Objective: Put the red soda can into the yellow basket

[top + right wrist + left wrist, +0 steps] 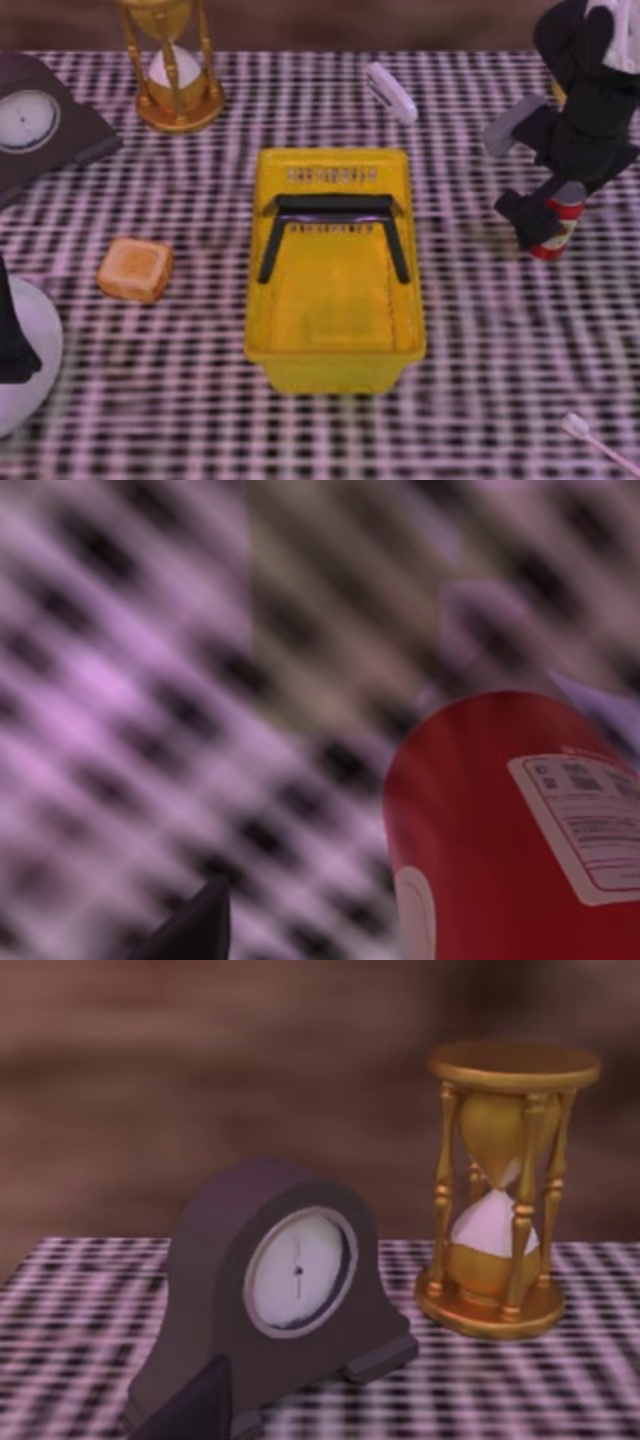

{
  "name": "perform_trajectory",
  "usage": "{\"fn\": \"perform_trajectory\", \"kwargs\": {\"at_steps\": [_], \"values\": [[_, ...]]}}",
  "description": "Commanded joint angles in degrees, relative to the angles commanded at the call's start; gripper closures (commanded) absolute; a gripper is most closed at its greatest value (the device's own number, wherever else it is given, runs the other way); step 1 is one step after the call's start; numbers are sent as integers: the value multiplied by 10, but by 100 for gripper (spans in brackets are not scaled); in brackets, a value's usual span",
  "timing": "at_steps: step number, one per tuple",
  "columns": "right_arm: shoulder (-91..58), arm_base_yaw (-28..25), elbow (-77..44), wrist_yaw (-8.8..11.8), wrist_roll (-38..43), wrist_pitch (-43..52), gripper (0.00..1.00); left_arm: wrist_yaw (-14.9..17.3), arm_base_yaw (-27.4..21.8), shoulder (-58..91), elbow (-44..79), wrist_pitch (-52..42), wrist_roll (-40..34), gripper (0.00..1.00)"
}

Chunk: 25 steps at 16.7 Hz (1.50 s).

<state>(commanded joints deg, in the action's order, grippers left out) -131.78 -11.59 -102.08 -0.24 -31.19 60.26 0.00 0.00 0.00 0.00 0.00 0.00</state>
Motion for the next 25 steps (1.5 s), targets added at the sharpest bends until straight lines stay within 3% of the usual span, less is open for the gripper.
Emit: {"fn": "perform_trajectory", "kwargs": {"at_steps": [1,14,25], "values": [[0,0,0,0,0,0,0,0,0,0,0,0,0,0],[0,0,0,0,0,0,98,0,0,0,0,0,0,0],[1,0,1,4,2,-6,100,0,0,0,0,0,0,0]]}}
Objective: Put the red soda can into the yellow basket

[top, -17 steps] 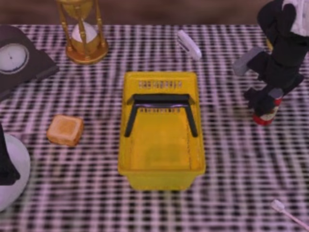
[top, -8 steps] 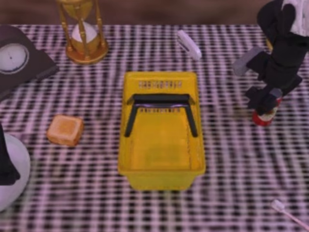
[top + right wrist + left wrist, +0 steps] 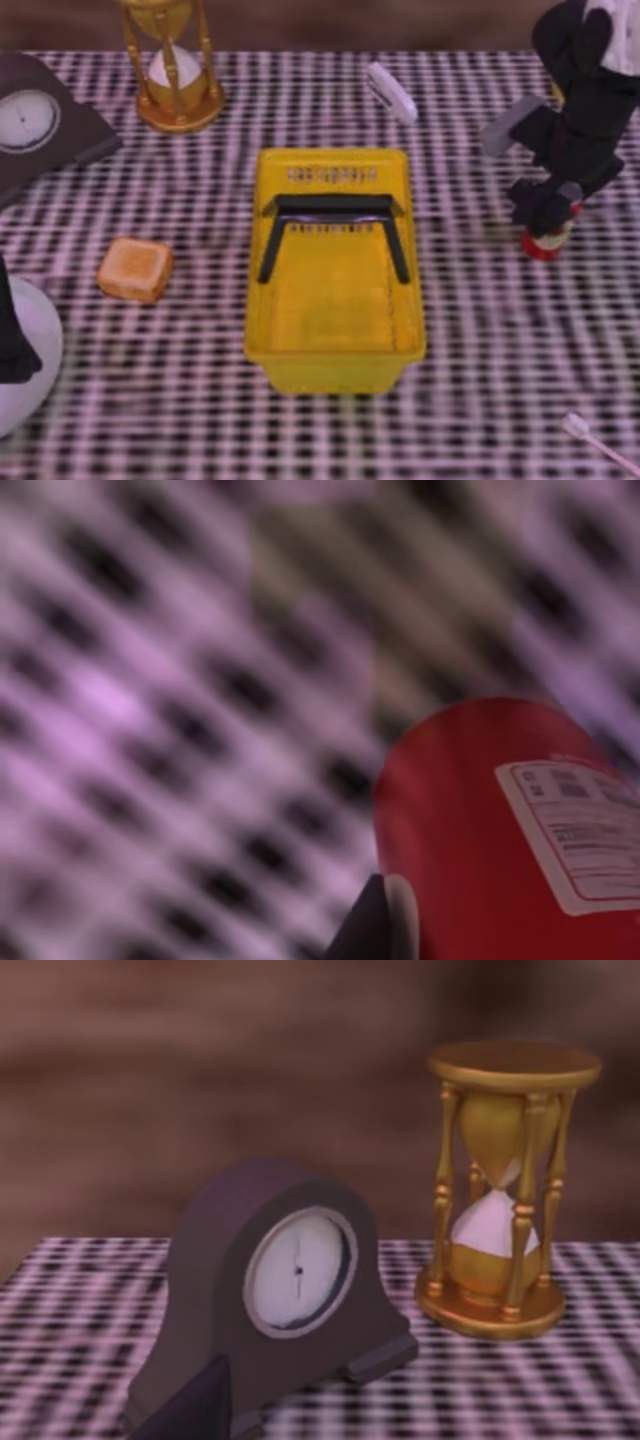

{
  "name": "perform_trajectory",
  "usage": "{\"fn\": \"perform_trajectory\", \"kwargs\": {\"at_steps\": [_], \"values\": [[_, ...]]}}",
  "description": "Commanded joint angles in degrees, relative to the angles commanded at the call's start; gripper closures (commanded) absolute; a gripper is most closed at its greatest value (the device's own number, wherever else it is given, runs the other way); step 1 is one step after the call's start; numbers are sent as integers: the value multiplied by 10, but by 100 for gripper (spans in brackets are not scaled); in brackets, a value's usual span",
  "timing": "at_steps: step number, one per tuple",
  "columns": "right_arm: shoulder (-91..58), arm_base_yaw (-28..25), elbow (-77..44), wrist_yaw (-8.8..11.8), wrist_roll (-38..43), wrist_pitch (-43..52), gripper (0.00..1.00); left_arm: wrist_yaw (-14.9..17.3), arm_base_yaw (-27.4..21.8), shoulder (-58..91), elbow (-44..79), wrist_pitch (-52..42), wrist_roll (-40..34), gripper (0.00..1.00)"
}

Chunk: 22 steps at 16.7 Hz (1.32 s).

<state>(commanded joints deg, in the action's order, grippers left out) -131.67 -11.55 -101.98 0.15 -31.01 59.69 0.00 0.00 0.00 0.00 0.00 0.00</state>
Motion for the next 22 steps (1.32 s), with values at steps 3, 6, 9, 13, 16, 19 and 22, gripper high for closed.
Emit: {"fn": "perform_trajectory", "kwargs": {"at_steps": [3,6,9,13,16,19,22], "values": [[2,-7,12,36,14,-54,100,0,0,0,0,0,0,0],[7,-16,37,102,46,-164,100,0,0,0,0,0,0,0],[14,-26,74,190,92,-319,100,0,0,0,0,0,0,0],[29,-40,136,324,165,-559,100,0,0,0,0,0,0,0],[46,-51,186,425,221,-739,100,0,0,0,0,0,0,0],[67,-61,232,516,270,-898,100,0,0,0,0,0,0,0],[89,-68,265,588,306,-1014,100,0,0,0,0,0,0,0]]}}
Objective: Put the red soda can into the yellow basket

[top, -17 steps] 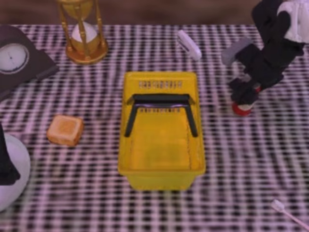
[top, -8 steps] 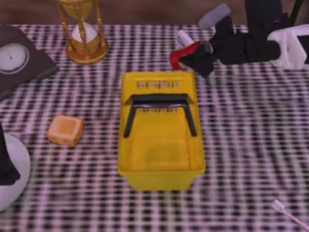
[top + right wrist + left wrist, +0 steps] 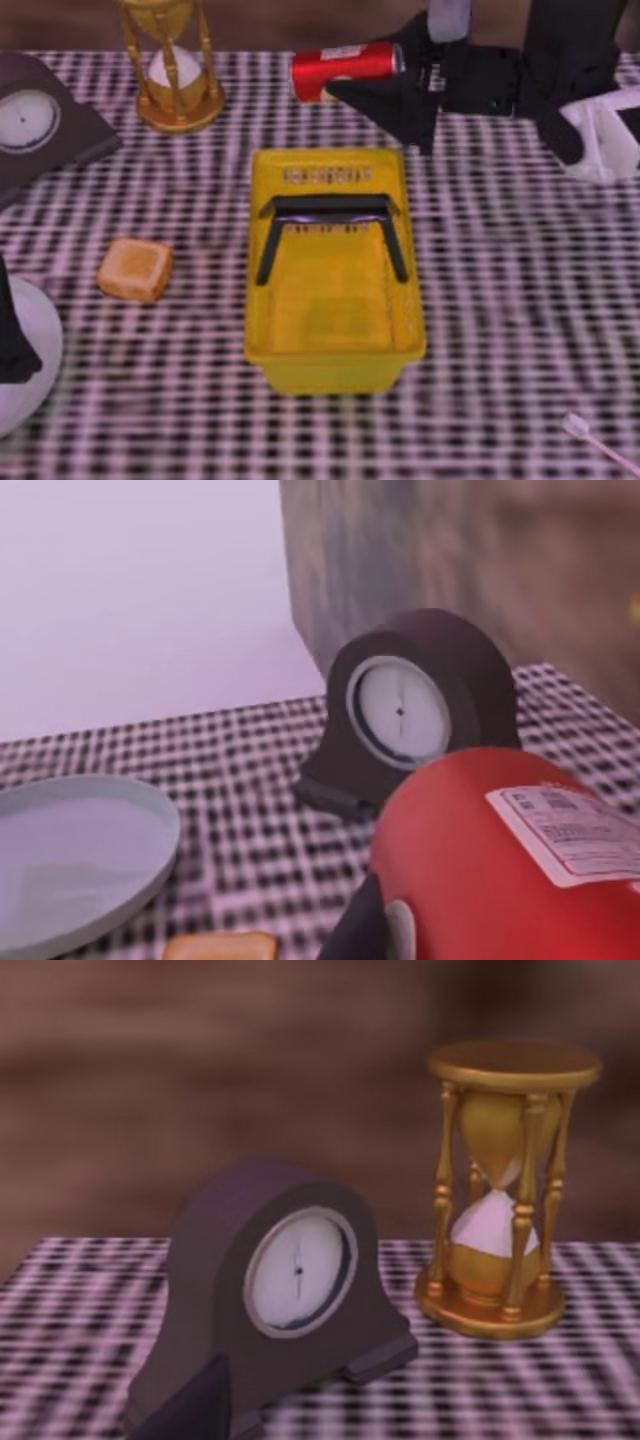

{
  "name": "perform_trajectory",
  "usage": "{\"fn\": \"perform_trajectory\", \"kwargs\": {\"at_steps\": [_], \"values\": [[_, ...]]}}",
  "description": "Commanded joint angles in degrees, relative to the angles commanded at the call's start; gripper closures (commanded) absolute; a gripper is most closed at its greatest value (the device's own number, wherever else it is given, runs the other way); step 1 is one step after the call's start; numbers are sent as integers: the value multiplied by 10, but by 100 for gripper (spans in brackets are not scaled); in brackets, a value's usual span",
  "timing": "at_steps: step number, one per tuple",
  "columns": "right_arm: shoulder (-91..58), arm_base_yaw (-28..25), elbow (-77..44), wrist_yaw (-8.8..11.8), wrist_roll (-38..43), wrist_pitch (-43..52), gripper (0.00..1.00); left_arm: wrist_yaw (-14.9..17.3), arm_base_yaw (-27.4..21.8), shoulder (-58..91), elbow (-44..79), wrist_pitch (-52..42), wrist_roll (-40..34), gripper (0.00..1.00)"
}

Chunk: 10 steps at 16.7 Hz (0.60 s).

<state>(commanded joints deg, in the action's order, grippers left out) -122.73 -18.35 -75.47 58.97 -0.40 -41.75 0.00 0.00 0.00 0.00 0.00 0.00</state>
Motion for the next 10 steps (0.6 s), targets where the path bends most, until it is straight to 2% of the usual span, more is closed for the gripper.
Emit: {"fn": "perform_trajectory", "kwargs": {"at_steps": [2,4,10], "values": [[12,-3,14,32,15,-47,100,0,0,0,0,0,0,0],[20,-5,21,48,22,-70,100,0,0,0,0,0,0,0],[16,-2,20,50,23,-74,100,0,0,0,0,0,0,0]]}}
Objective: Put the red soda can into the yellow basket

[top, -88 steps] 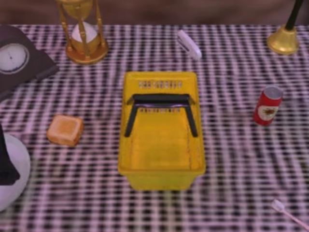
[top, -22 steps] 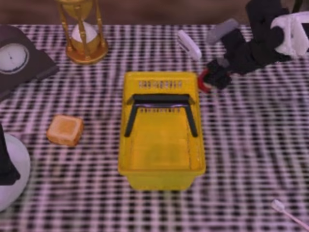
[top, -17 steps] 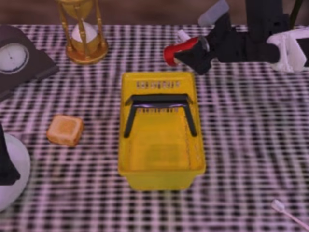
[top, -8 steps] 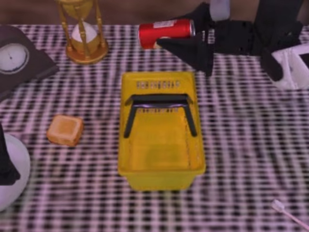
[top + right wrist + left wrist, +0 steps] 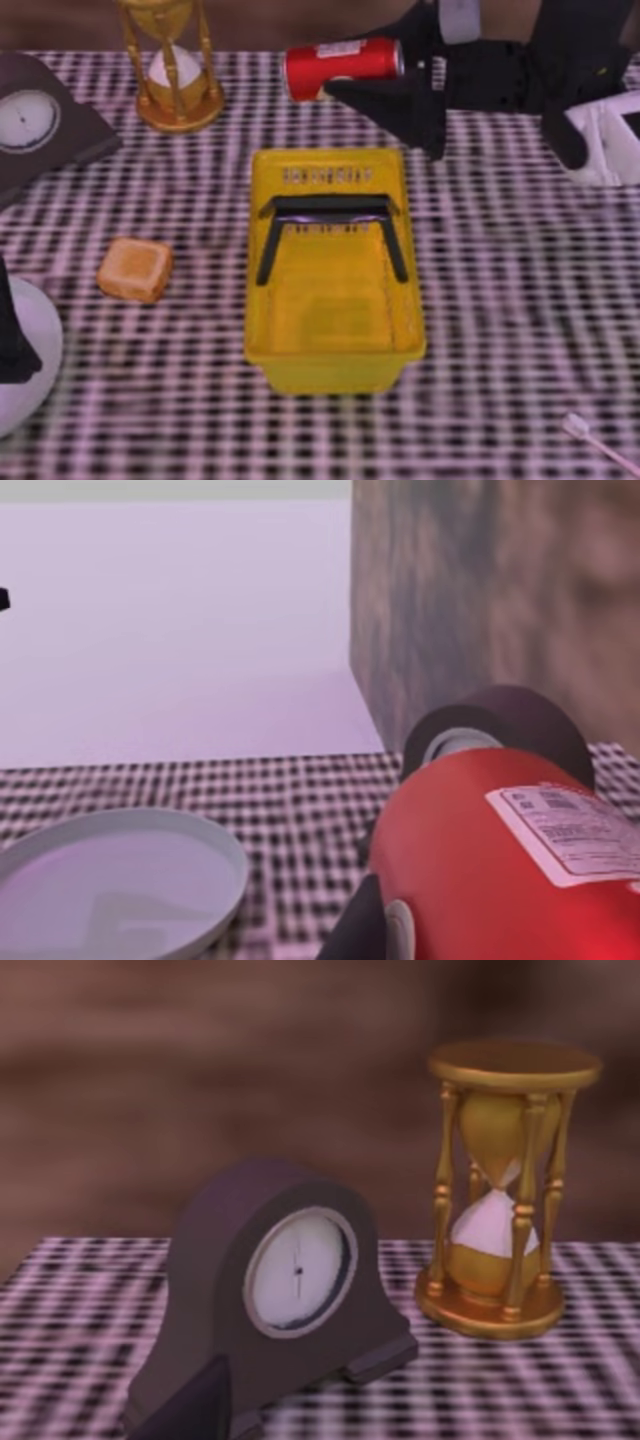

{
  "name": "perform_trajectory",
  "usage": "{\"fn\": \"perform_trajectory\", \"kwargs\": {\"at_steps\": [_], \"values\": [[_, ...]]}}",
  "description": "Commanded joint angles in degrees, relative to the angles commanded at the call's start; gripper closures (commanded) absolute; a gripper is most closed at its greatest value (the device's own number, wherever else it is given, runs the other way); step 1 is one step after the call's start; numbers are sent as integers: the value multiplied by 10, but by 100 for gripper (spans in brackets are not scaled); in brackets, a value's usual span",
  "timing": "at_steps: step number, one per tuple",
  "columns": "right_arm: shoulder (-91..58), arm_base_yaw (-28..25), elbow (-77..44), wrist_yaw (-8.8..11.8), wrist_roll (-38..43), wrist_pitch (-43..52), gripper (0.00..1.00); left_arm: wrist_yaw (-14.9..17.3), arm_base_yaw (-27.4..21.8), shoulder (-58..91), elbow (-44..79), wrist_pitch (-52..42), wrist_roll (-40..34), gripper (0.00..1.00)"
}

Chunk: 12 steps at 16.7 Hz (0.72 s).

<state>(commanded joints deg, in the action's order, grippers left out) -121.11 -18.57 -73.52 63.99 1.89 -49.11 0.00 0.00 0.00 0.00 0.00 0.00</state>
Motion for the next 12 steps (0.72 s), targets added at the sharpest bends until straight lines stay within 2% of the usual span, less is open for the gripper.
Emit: {"fn": "perform_trajectory", "kwargs": {"at_steps": [8,12], "values": [[-133,-5,27,-2,-3,-160,100,0,0,0,0,0,0,0],[-145,-5,31,-2,-3,-173,100,0,0,0,0,0,0,0]]}}
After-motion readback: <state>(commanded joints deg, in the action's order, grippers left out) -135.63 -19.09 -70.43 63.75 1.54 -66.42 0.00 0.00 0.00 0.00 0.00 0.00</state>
